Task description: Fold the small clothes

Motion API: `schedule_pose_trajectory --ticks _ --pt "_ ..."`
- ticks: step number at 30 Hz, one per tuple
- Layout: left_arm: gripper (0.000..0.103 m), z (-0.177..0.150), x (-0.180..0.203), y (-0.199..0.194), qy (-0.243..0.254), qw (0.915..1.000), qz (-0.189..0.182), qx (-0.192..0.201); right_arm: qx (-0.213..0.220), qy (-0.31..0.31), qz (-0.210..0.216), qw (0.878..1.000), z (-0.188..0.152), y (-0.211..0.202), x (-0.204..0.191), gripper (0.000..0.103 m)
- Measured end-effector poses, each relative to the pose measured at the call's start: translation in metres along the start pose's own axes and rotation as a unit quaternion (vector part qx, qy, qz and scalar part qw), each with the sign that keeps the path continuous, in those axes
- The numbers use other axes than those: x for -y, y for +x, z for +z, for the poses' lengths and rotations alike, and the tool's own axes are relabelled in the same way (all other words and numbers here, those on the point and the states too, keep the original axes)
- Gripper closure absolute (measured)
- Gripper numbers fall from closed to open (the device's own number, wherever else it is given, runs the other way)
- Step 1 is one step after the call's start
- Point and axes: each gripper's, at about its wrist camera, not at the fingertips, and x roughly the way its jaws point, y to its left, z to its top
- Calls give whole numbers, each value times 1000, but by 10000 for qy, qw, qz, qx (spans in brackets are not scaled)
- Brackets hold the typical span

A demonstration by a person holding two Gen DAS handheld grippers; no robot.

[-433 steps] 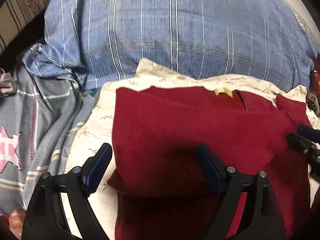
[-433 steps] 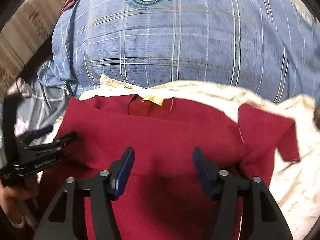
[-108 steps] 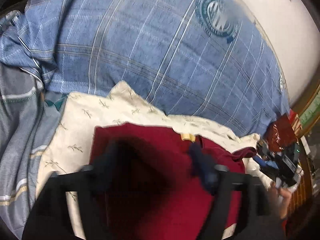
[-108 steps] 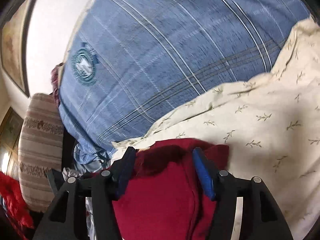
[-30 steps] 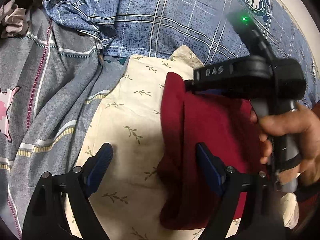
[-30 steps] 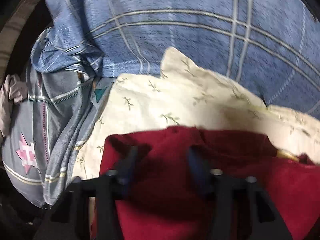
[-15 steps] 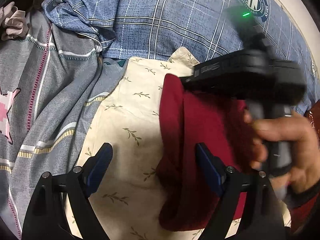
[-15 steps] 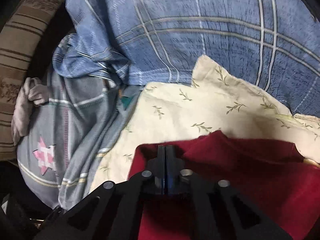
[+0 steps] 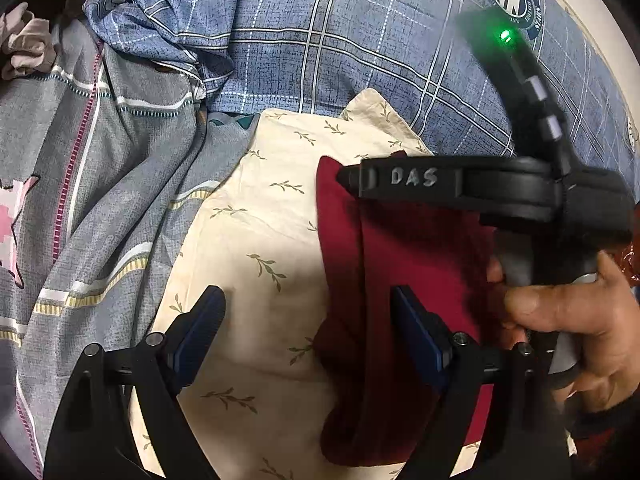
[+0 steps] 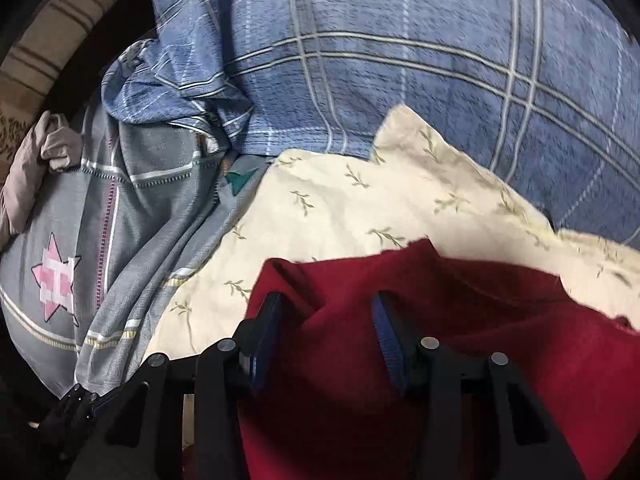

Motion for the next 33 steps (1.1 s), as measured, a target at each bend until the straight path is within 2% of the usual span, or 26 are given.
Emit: schedule_pose_trajectory --ticks 3,4,5,6,10,12,14,15,16,17,20,24,25,27,33 --pt "18 1 -3 -1 -105 9999 -102 -50 11 358 477 9982 3 -18 11 48" --pt "18 2 -3 0 -139 9998 -123 -72 31 489 592 9970 4 -24 15 37" --pt "18 2 -4 1 -176 9997 -147 -93 76 555 634 9964 5 -30 16 27" --pt "18 2 -5 1 -203 9996 -164 -102 117 553 621 9965 5 -33 14 24" --pt "18 0 -6 2 -251 9995 -191 -95 -133 173 422 9989 4 -16 -6 22" --pt "18 -1 -6 3 -238 9995 -182 -92 -235 -137 -1 9996 1 6 -18 28" --pt "18 -1 -6 3 -243 9994 -226 -93 -46 -377 -451 9983 -3 9 -21 60" --pt "18 -1 -6 3 -250 9993 -275 -93 18 -382 -346 9987 -3 4 -18 67" --pt "18 -1 -5 2 -257 9990 -348 -93 41 -235 -115 9996 -3 -3 -13 82" --pt "18 -1 -4 2 -256 9988 -401 -94 98 -111 75 9999 -3 -12 -7 90" --pt "18 -1 5 4 -159 9980 -594 -107 438 123 547 9975 -4 -46 7 91" --pt "18 -1 12 8 -149 9968 -785 -77 641 212 779 9947 -4 -68 16 92" --pt "21 -1 12 7 -180 9965 -819 -42 656 230 794 9944 -4 -69 18 92" --pt "45 -2 13 5 -153 9963 -840 -3 617 332 871 9937 -6 -66 23 92" --pt "57 -3 15 -2 -38 9968 -791 85 517 254 835 9948 -7 -64 21 91"
